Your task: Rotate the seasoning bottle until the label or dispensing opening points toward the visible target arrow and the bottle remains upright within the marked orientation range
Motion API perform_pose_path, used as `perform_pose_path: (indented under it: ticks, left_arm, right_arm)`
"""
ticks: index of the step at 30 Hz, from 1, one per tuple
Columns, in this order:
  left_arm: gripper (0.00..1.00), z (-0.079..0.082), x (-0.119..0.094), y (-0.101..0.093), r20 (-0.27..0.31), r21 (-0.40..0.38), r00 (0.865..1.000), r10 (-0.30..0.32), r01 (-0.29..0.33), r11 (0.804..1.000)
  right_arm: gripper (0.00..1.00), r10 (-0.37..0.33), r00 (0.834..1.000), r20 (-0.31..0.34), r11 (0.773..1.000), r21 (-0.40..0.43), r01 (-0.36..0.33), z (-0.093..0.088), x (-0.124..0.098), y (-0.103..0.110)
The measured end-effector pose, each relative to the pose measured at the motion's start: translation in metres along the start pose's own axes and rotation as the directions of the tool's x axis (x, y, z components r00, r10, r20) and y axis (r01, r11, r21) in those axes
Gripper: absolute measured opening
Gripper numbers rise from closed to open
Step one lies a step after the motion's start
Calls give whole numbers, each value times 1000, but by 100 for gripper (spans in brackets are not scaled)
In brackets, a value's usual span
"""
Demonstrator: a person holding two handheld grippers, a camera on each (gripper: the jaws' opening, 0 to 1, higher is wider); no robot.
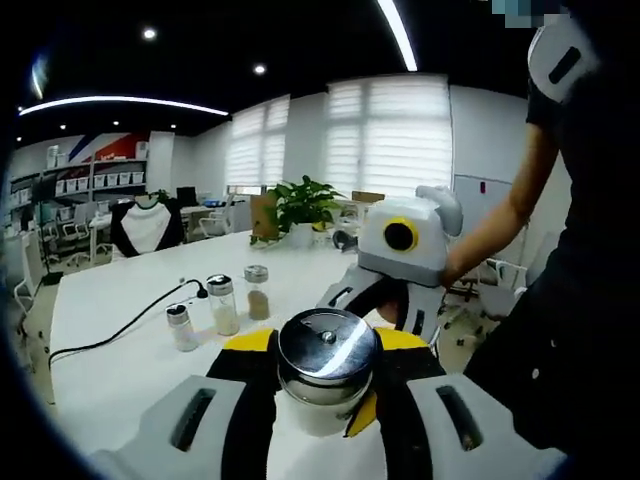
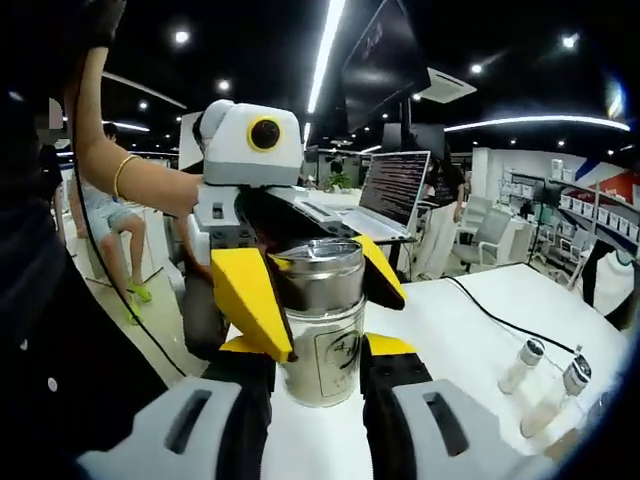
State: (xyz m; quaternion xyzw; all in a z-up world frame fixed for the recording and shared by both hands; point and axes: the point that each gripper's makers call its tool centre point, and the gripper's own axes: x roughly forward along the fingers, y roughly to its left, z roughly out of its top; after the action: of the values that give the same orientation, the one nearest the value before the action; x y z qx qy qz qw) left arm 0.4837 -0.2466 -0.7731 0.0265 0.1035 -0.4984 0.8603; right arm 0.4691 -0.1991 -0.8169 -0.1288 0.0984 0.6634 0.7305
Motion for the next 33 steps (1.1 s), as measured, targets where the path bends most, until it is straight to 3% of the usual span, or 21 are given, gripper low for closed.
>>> perform_pose_path:
  ticks: [6, 8, 9, 11, 12, 13, 17, 18, 21, 22, 24, 26, 28, 30, 33]
  left_arm:
    - [38, 2, 2, 3, 21, -20, 999, 48, -47, 999]
    - [38, 7, 2, 8, 50, -50, 994, 97, -94, 994]
    - [38, 9, 3, 12, 67, -73, 989, 129, -124, 990]
    - [39, 10, 4, 12, 83, -70, 986, 147, -141, 988]
    - [39, 11, 5, 14, 92, -84, 982, 167, -159, 984]
    - [39, 13, 5, 17, 106, -129, 973, 204, -190, 973]
    - [39, 17, 7, 23, 128, -164, 951, 280, -258, 952]
    - [40, 17, 7, 25, 120, -180, 945, 305, -281, 943]
    - [40, 20, 4, 32, 127, -202, 903, 410, -381, 902]
    - [41, 20, 2, 36, 126, -223, 877, 463, -429, 875]
    - [41, 19, 0, 40, 111, -226, 852, 512, -480, 848]
    - [41, 18, -1, 42, 88, -206, 838, 538, -513, 833]
    - [41, 16, 0, 41, 55, -188, 836, 546, -528, 828]
    - [40, 17, 2, 39, 49, -166, 846, 532, -518, 839]
    - [40, 14, 1, 41, 28, -195, 863, 505, -490, 849]
  right_arm:
    - [30, -164, 986, 17, 986, 30, 163, 0, -5, -8]
    - [30, -242, 970, 31, 970, 27, 242, 3, -8, -13]
    - [30, -313, 949, 40, 950, 22, 313, 5, -11, -17]
    - [30, -336, 941, 46, 941, 40, 335, 5, -10, -17]
    - [30, -375, 926, 47, 927, 32, 374, 6, -11, -21]
    - [30, -401, 915, 47, 916, 49, 399, 6, -12, -22]
    - [30, -460, 886, 59, 887, 70, 457, 10, -14, -26]
    - [30, -469, 881, 59, 882, 69, 465, 11, -15, -27]
    - [30, -503, 861, 73, 864, 78, 498, 16, -11, -30]
    - [30, -507, 859, 71, 861, 76, 503, 17, -10, -30]
    - [30, -517, 852, 78, 855, 96, 510, 20, -7, -31]
    - [30, -517, 852, 79, 854, 106, 509, 21, -6, -31]
    - [30, -513, 855, 76, 857, 105, 505, 19, -6, -31]
    - [30, -508, 857, 83, 859, 112, 499, 19, -7, -30]
    - [30, -490, 868, 85, 869, 121, 479, 18, -7, -31]
